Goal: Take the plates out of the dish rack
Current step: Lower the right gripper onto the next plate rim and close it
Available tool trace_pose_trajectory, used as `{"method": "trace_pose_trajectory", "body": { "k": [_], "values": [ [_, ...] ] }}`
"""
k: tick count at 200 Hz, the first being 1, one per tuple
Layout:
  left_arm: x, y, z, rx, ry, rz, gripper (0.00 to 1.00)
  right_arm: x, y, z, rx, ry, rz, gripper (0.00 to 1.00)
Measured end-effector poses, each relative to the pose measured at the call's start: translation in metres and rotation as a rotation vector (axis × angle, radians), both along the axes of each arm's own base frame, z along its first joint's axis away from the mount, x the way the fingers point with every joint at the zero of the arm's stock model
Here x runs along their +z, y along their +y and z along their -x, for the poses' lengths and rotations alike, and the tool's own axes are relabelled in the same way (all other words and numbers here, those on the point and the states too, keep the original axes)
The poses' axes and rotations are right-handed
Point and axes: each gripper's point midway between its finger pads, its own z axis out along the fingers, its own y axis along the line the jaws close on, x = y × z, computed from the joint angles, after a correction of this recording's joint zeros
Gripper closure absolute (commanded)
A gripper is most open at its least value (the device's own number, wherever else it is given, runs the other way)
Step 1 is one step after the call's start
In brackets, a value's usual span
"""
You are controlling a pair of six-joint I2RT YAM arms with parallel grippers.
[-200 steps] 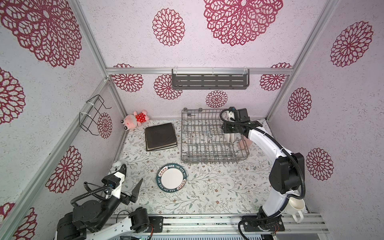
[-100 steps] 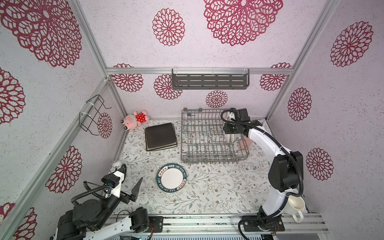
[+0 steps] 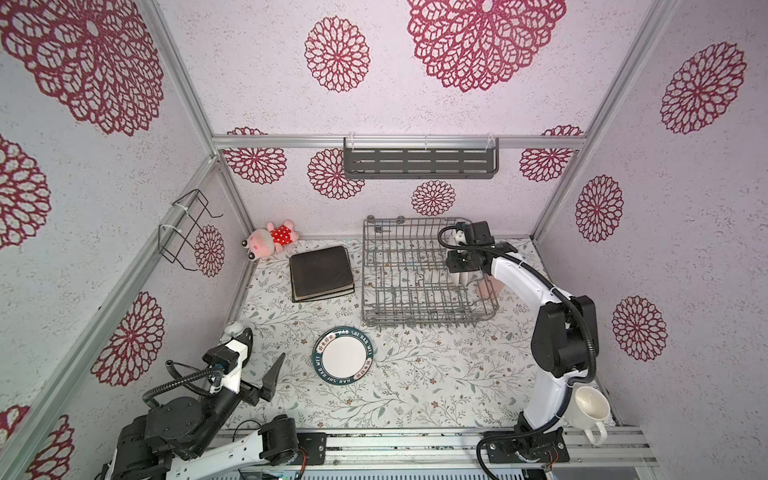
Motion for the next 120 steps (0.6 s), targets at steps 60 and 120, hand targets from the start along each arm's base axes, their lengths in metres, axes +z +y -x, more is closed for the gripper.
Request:
{"method": "trace_pose_trajectory", "body": {
  "k": [60, 120],
  "values": [
    [0.0023, 0.0006, -0.0027, -0.01, -0.008, 0.003, 0.03, -0.006, -0.0016, -0.0024, 0.008, 0.004, 0.014, 0.78],
    [0.0025, 0.0001, -0.0044, -0.014, -0.009, 0.006, 0.03, -0.0042, -0.0047, -0.0056, 0.016, -0.013, 0.031, 0.9]
  ]
}}
